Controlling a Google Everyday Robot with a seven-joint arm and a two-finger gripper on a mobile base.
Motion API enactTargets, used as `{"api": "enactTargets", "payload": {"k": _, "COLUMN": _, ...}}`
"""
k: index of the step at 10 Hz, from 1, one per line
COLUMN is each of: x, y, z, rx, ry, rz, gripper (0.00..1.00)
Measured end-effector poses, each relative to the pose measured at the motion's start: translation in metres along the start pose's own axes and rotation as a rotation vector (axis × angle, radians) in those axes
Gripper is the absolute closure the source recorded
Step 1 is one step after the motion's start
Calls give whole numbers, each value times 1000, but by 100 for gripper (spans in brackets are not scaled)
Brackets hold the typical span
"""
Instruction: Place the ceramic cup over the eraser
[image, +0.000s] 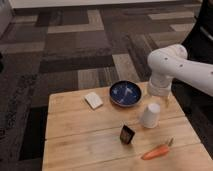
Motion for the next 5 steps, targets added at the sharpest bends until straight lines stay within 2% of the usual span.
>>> {"api": "enactTargets", "payload": {"k": 1, "x": 3, "y": -3, "z": 7, "rx": -8, "ry": 6, "rz": -2, "gripper": 35}}
{"api": "enactTargets", "payload": {"k": 4, "x": 7, "y": -20, "z": 22, "rx": 26, "ry": 22, "rz": 0, "gripper": 35}}
{"api": "enactTargets", "payload": {"k": 5, "x": 6, "y": -19, "z": 29, "rx": 28, "ry": 32, "rz": -18, "gripper": 35}}
